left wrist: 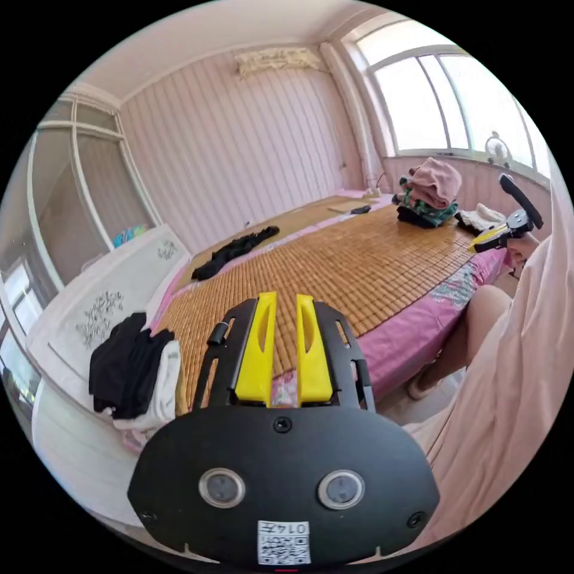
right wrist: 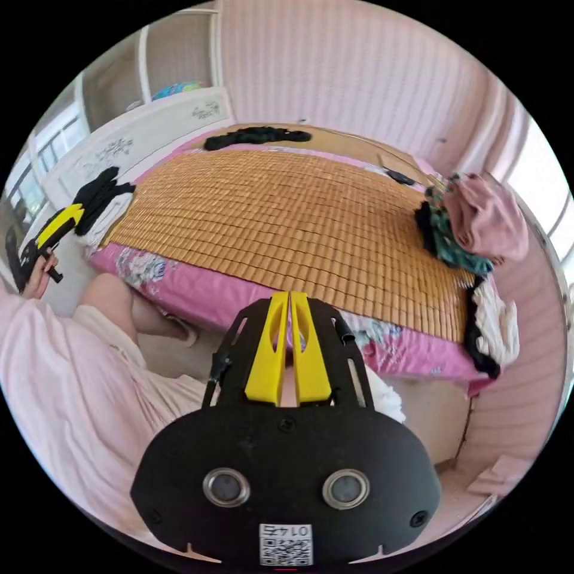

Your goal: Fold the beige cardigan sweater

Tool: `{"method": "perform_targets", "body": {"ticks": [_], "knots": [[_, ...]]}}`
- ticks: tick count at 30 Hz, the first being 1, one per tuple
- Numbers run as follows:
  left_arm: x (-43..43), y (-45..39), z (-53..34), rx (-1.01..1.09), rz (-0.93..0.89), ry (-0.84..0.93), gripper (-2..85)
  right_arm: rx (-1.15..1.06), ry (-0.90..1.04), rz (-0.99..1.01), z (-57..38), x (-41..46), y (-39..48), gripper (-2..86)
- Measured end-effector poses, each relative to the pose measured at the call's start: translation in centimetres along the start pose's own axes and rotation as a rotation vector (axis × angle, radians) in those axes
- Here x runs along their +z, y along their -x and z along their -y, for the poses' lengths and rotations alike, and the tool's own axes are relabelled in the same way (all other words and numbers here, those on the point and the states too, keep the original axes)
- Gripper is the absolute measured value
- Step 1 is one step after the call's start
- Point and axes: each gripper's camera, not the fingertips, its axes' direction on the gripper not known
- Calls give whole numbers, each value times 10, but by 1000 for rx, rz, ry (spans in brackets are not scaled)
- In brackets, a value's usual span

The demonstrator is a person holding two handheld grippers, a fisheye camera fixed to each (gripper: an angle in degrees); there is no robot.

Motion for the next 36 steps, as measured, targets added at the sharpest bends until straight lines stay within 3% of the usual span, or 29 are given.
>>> {"method": "perform_targets", "body": {"ticks": [4, 11, 17, 22, 30, 33, 36], "knots": [[18, -53, 64, 85, -221, -120, 57, 139, 1, 160, -41, -38, -64, -6], [42, -119, 129, 139, -560, -217, 76, 337, -91, 55, -74, -89, -155, 55], [93, -172, 171, 248, -679, -69, 106, 363, -204, -79, -44, -118, -249, 88], [187, -229, 234, 289, -908, 14, 100, 440, -344, -165, 12, -151, -343, 101], [356, -378, 348, 331, -1116, 219, 100, 457, -299, -307, 97, -172, -478, 149], [395, -425, 376, 372, -1102, 241, 101, 666, -257, -263, 96, -156, -538, 137], [427, -461, 401, 408, -1074, 237, 109, 841, -505, -235, 63, -180, -555, 79]]}}
